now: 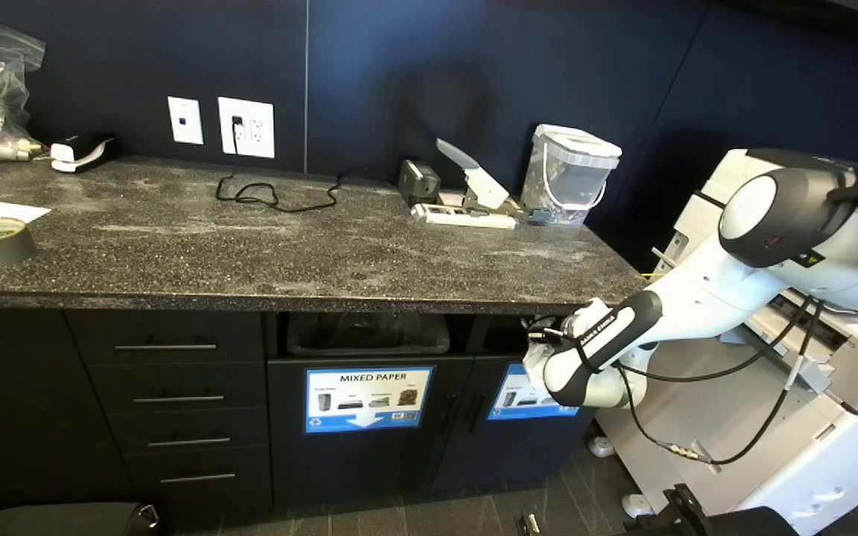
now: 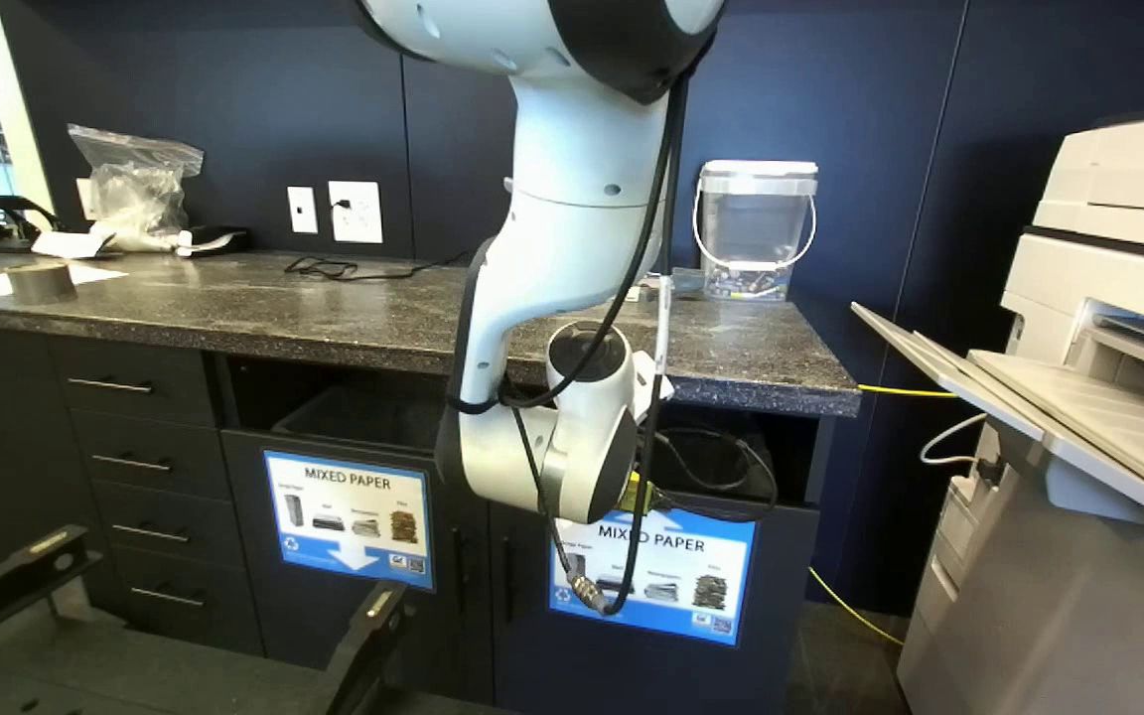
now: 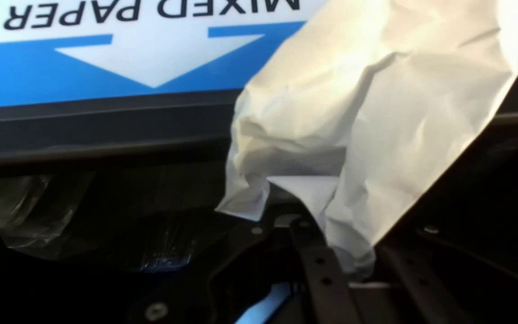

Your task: Place the to white papers on the counter inside the waste bin on the right

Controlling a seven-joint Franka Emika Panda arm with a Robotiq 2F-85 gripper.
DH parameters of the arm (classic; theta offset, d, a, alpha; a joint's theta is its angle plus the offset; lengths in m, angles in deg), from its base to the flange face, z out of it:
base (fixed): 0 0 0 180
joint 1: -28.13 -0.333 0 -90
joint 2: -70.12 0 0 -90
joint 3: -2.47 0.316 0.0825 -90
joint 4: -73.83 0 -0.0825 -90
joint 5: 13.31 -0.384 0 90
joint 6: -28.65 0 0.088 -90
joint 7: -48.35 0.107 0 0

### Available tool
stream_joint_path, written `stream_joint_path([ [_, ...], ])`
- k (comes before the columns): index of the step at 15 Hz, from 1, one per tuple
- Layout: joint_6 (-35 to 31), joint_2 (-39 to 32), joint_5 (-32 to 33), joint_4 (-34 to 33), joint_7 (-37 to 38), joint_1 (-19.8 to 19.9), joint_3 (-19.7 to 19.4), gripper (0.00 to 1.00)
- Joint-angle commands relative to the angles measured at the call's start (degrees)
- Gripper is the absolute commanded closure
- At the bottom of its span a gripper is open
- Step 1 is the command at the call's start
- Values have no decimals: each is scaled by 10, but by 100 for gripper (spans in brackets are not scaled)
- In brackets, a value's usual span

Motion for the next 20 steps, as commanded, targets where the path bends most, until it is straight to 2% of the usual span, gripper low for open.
stream_joint_path([
  [1,-25,-58,-10,-83,37,-14,-3,88],
  [6,-32,-112,-36,-142,80,-21,1,88],
  [11,-18,-135,-52,-193,121,-20,9,88],
  [12,-35,-100,-69,-145,124,-28,1,88],
  [15,-35,-99,-71,-147,135,-29,2,88],
  [16,-33,-108,-70,-158,136,-31,3,63],
  [17,-25,-107,-64,-162,139,-29,4,62],
  [18,-29,-105,-65,-158,136,-33,0,57],
  [20,-28,-104,-57,-160,137,-31,1,41],
])
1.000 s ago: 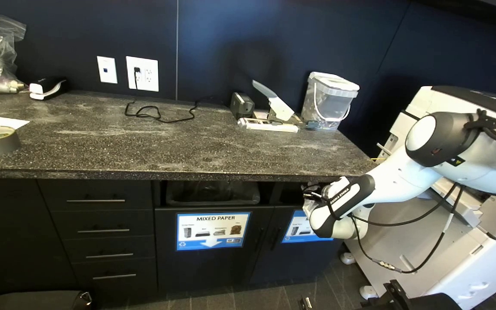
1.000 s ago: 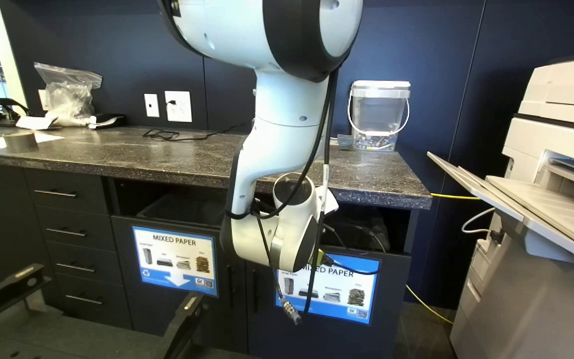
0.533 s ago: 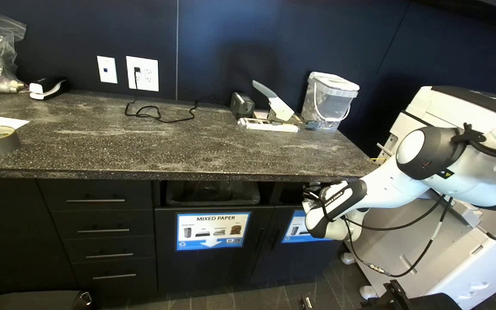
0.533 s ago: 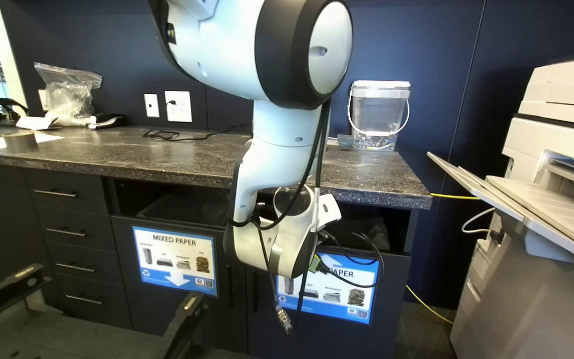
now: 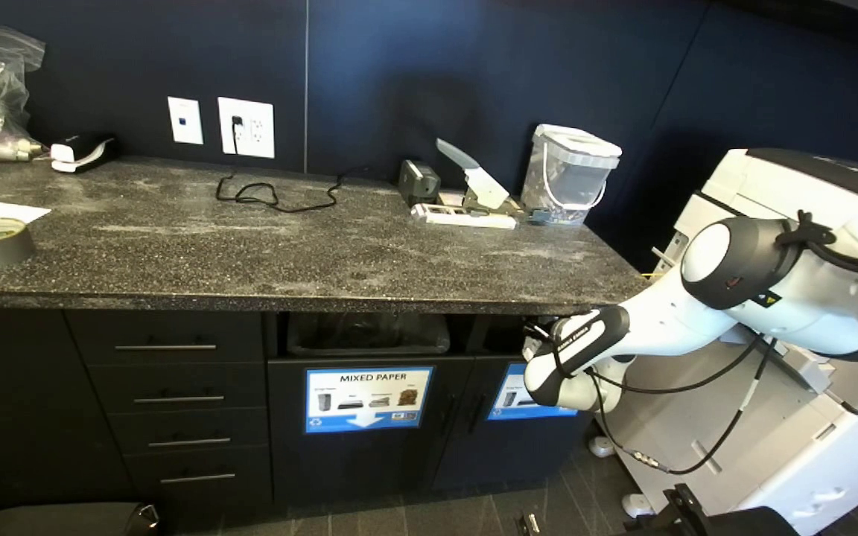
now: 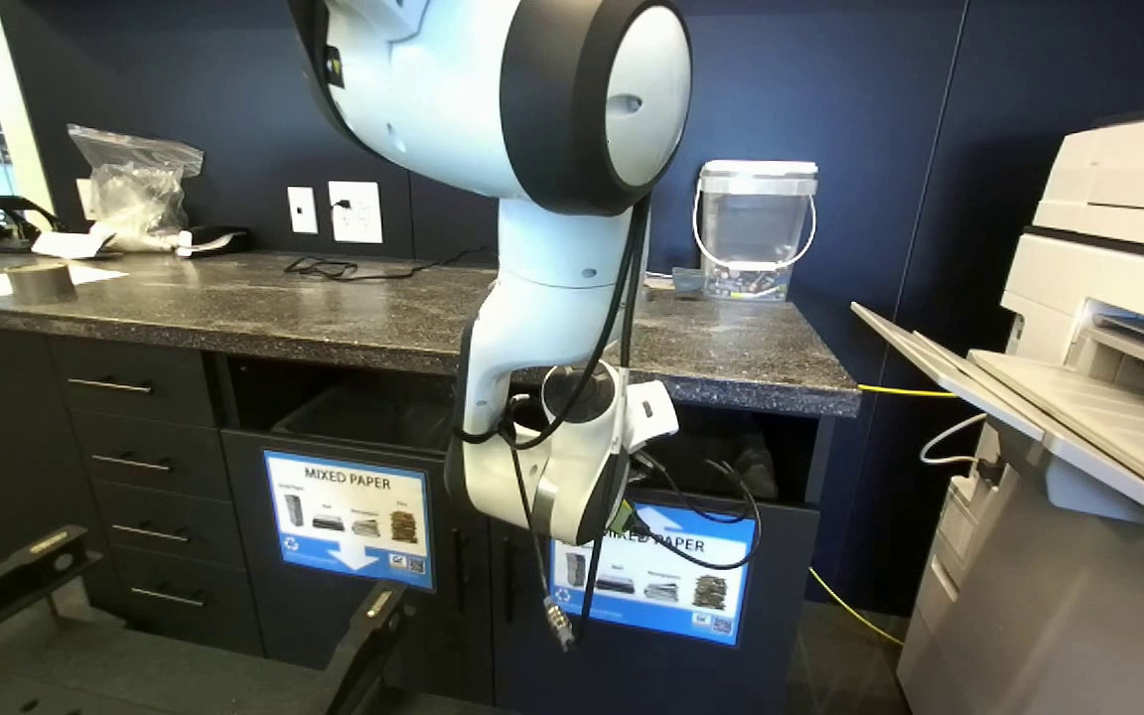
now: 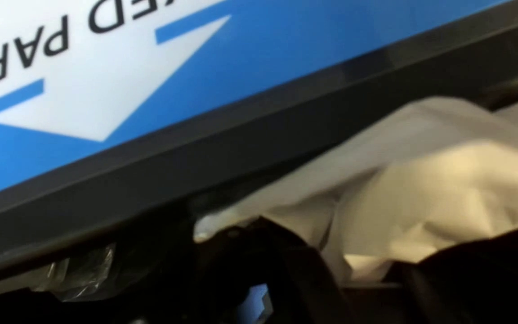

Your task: Place the to white papers on the counter inside the waste bin on the right

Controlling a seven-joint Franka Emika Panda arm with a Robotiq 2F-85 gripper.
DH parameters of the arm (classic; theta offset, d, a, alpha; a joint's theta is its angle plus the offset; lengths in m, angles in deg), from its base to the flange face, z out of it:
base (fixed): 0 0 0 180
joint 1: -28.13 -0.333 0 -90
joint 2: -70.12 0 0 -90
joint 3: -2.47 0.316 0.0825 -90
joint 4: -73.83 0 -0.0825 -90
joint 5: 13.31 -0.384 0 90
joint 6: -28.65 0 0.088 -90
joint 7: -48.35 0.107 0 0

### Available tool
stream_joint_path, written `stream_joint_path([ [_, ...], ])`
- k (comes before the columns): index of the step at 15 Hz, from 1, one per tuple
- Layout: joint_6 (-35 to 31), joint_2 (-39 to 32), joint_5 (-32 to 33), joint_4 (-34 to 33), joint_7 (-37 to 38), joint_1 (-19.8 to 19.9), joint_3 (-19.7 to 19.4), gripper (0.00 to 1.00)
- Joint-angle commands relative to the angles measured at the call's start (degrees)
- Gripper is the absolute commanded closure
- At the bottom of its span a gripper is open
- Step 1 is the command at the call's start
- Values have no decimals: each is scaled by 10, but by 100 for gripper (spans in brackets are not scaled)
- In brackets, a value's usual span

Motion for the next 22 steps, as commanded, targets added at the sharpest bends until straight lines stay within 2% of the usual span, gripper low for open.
stream_joint_path([
  [1,-11,-6,3,-18,9,-8,-5,32],
  [5,-21,-7,5,-17,2,-14,-11,4],
  [6,-21,-7,9,-19,2,-13,-11,0],
  [12,-37,19,5,9,-24,-34,-46,0],
  [16,-51,68,4,64,-51,-54,-85,0],
  [18,-46,101,8,114,-67,-69,-105,0],
  [20,5,153,92,178,-54,-48,-95,0],
  [22,28,194,130,232,-65,-46,-93,0],
])
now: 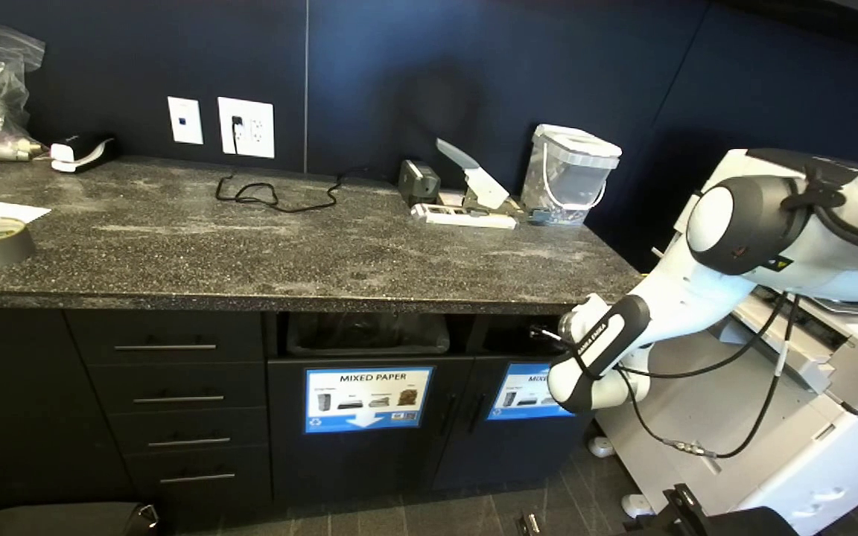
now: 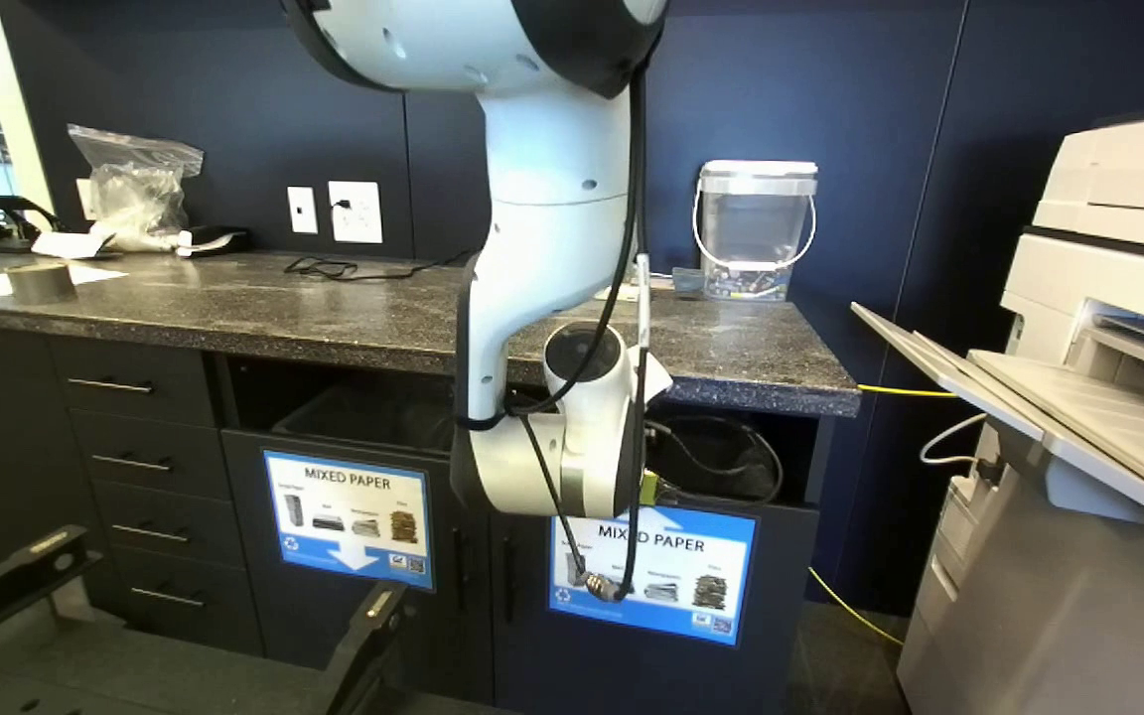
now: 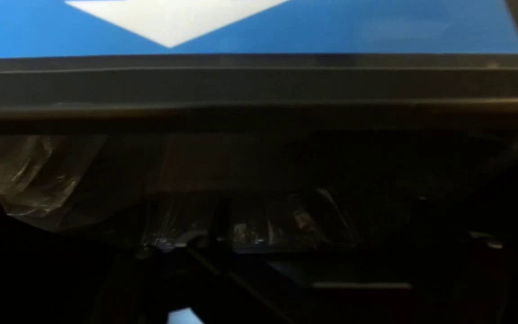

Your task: Place the to white papers on the counter inside the waste bin on the right

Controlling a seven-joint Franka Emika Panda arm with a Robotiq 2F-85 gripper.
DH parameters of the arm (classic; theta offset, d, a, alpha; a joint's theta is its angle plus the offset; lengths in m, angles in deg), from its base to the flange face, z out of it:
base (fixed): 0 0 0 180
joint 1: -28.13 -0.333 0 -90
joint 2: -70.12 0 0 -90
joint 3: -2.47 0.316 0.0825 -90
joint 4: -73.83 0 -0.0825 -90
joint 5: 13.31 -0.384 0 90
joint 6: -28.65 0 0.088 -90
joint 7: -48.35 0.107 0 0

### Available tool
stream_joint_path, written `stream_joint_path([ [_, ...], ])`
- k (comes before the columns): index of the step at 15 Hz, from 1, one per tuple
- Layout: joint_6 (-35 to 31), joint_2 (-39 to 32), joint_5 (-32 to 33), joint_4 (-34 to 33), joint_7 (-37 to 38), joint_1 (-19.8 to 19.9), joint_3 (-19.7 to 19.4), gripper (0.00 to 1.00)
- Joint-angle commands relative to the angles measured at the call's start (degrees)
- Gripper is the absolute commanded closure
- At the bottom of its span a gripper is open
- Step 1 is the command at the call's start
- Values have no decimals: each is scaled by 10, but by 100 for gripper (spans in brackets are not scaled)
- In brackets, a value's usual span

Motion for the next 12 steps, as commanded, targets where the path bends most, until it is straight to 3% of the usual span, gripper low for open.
stream_joint_path([
  [1,47,121,67,140,-15,9,-1,0],
  [3,75,172,92,195,-3,-8,-19,0],
  [6,166,263,139,279,7,-2,-20,0],
  [9,280,354,174,354,11,13,-8,0],
  [12,402,447,190,415,-7,56,44,0],
])
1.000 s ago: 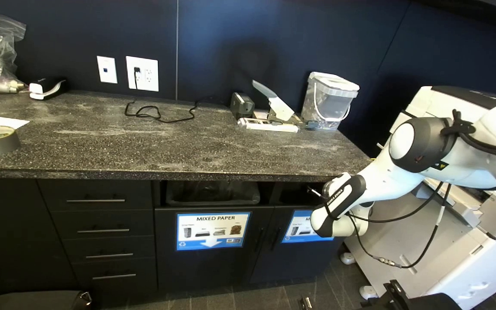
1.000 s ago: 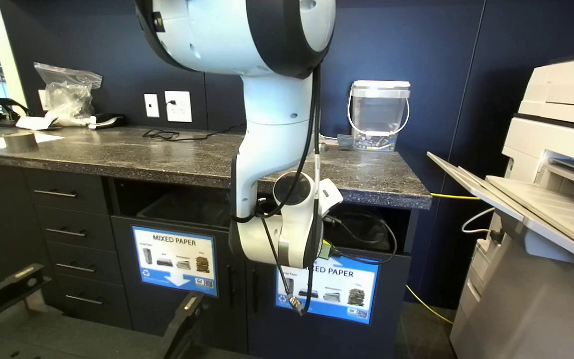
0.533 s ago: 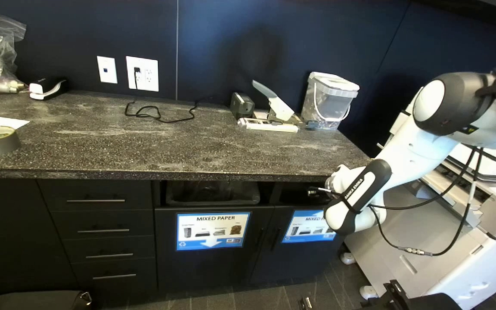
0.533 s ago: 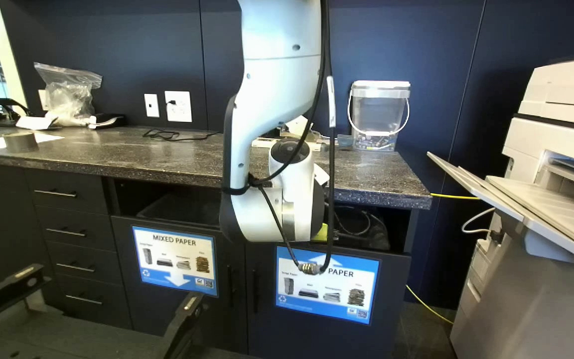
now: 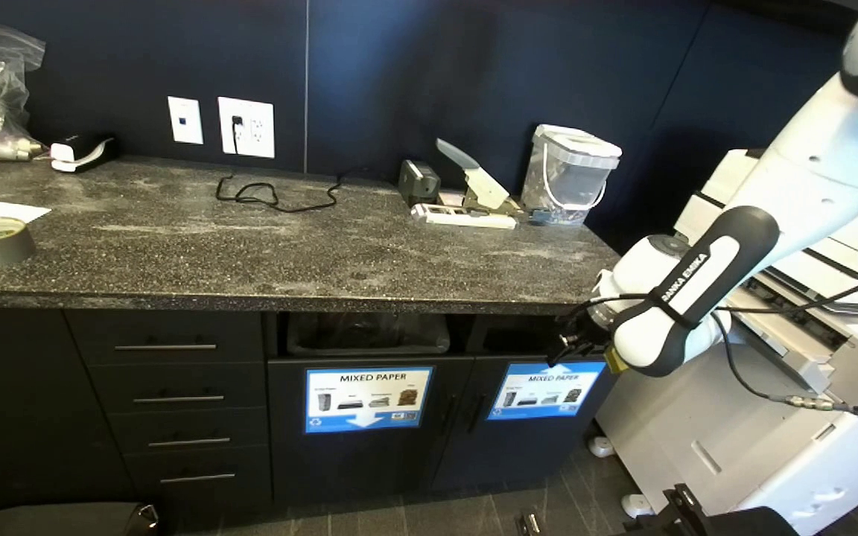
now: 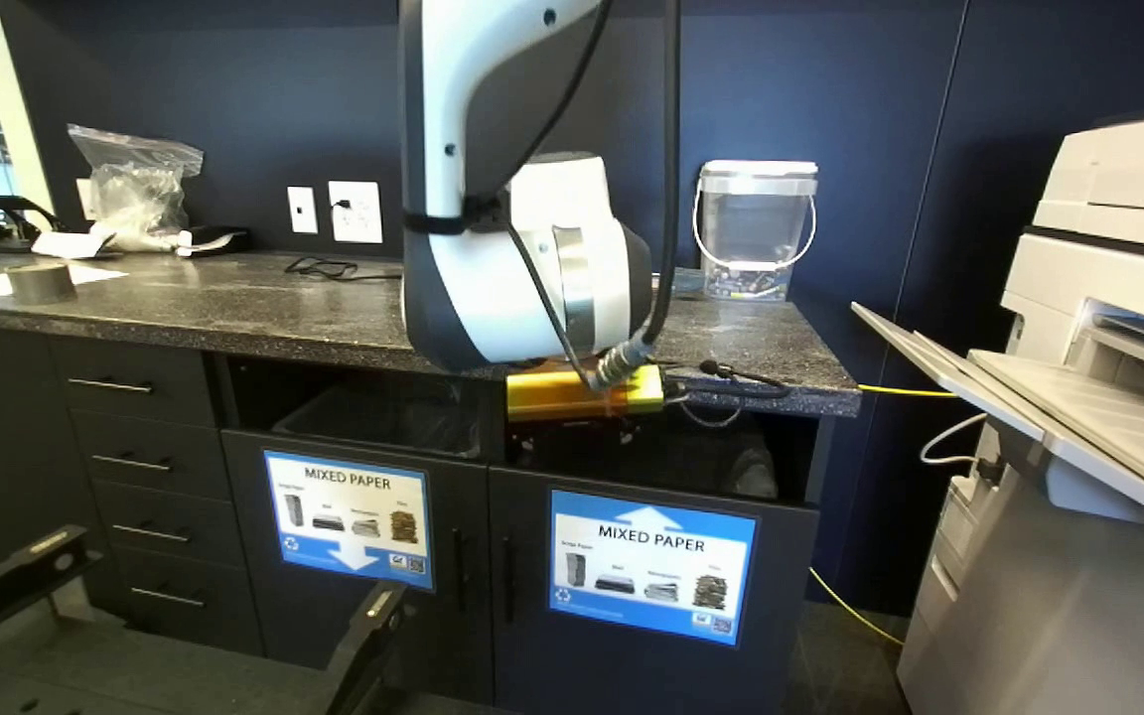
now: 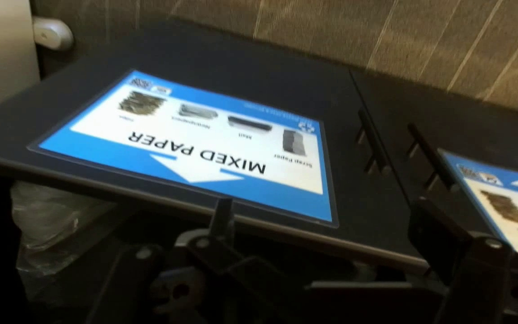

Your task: Place the to white papers on the counter inside the waste bin on the right

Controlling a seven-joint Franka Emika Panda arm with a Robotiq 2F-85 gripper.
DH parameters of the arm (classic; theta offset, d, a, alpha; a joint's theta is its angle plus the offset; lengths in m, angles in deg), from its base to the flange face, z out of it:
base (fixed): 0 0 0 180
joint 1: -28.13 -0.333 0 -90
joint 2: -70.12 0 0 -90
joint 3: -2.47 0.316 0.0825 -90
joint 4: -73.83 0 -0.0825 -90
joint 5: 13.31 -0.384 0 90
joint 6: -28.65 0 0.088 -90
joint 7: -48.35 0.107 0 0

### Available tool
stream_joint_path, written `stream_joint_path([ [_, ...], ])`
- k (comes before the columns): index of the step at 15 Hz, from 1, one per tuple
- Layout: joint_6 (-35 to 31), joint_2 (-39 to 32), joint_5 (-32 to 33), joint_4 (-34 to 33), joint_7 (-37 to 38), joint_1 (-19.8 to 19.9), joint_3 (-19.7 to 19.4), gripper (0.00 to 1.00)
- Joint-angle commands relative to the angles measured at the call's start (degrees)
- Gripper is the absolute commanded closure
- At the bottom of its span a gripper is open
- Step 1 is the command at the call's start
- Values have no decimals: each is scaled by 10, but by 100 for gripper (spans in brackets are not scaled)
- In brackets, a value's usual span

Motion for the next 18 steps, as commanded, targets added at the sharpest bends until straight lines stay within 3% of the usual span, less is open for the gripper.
stream_joint_path([
  [1,120,145,1,108,-24,68,76,0],
  [4,202,233,-66,158,-43,125,161,0],
  [8,354,350,-250,193,-67,180,275,0],
  [12,505,482,-414,196,-86,169,306,0],
  [13,526,513,-441,199,-95,51,196,0],
  [16,616,605,-447,205,-92,-42,102,0],
  [18,690,670,-439,203,-102,-83,47,0],
])
